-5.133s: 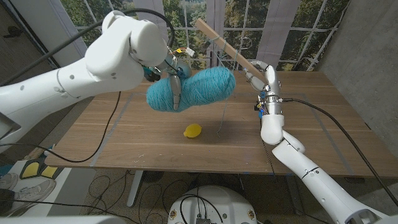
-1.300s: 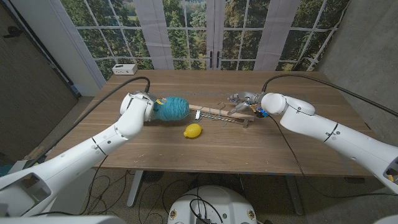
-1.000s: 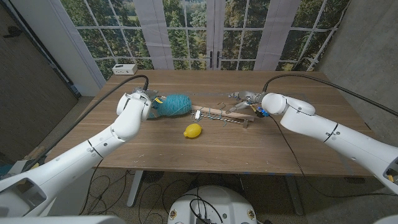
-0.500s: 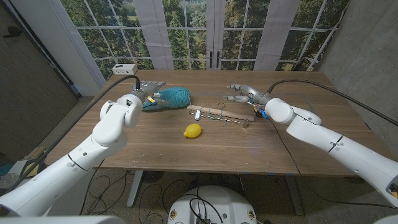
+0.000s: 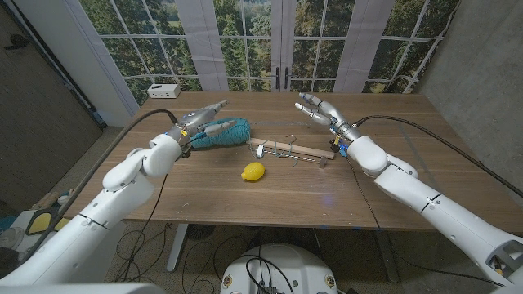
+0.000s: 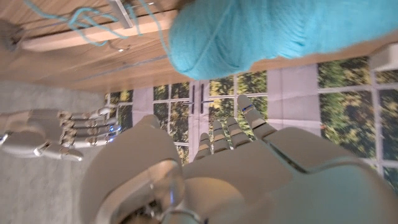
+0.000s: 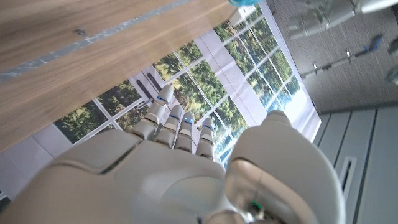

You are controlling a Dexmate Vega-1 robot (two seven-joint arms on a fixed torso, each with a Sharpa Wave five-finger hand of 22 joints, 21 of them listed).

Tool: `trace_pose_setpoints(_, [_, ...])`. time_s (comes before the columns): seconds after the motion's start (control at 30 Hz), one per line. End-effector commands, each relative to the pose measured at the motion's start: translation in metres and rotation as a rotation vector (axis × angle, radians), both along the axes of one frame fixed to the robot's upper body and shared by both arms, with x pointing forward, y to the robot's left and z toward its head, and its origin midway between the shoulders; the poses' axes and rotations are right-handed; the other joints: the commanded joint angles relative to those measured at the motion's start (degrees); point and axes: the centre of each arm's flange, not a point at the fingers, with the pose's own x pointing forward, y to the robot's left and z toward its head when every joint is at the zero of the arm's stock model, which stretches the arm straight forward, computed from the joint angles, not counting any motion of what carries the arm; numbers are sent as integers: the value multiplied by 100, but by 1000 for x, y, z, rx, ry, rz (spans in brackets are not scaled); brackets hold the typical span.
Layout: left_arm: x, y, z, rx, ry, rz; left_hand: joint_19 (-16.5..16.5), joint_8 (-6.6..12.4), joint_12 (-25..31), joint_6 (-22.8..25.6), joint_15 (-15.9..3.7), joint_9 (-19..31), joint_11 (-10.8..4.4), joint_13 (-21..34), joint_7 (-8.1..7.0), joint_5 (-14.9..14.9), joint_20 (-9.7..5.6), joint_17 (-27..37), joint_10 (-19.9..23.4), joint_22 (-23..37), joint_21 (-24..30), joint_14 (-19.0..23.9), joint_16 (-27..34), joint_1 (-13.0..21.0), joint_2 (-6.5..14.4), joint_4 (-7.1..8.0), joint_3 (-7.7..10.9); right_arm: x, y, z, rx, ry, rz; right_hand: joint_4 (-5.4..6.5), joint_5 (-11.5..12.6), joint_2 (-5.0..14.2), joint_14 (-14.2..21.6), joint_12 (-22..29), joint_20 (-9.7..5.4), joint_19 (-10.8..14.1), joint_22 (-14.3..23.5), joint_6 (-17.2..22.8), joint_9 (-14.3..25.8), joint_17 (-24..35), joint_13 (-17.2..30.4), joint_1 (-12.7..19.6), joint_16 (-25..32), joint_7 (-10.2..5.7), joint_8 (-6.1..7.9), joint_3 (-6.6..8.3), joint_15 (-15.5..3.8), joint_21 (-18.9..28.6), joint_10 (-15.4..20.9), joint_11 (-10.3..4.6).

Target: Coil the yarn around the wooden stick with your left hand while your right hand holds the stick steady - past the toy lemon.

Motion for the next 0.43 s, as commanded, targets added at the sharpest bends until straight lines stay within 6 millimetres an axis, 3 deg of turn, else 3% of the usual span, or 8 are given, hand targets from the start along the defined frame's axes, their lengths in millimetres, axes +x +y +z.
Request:
trace_pose_setpoints(0.03, [8, 15, 14, -758, 138, -677, -74, -25, -35, -70, 10, -3, -20, -59, 110, 72, -68, -3, -145, 20, -69, -149, -24, -230, -8, 48, 58, 5, -15, -10, 301, -40, 150, 16, -4, 13, 62, -1, -45, 87, -2, 27, -8, -60, -36, -136, 21, 100, 3, -54, -17, -42, 47, 21])
trace_pose_setpoints(0.13, [16, 12, 12, -807, 179, -762, -102, -37, -59, -135, 29, -6, -2, -112, 177, 115, -88, -9, -255, 28, -96, -222, -30, -427, -4, 75, 55, 7, -17, -11, 345, -43, 165, 12, -5, 14, 77, 1, -68, 108, -4, 78, -11, -99, -62, -196, 19, 149, 20, -80, -22, -61, 70, 34])
trace_pose_setpoints(0.43, [42, 15, -4, -839, 248, -739, -222, -55, -95, -327, 93, -11, 88, -218, 246, 225, -146, -26, -559, 28, -192, -427, -49, -811, -14, 49, 93, -6, -10, -23, 466, -92, 156, -9, 5, 61, 177, 27, -97, 194, -5, 194, -19, -236, -147, -354, 30, 249, 47, -133, -62, -121, 202, 93])
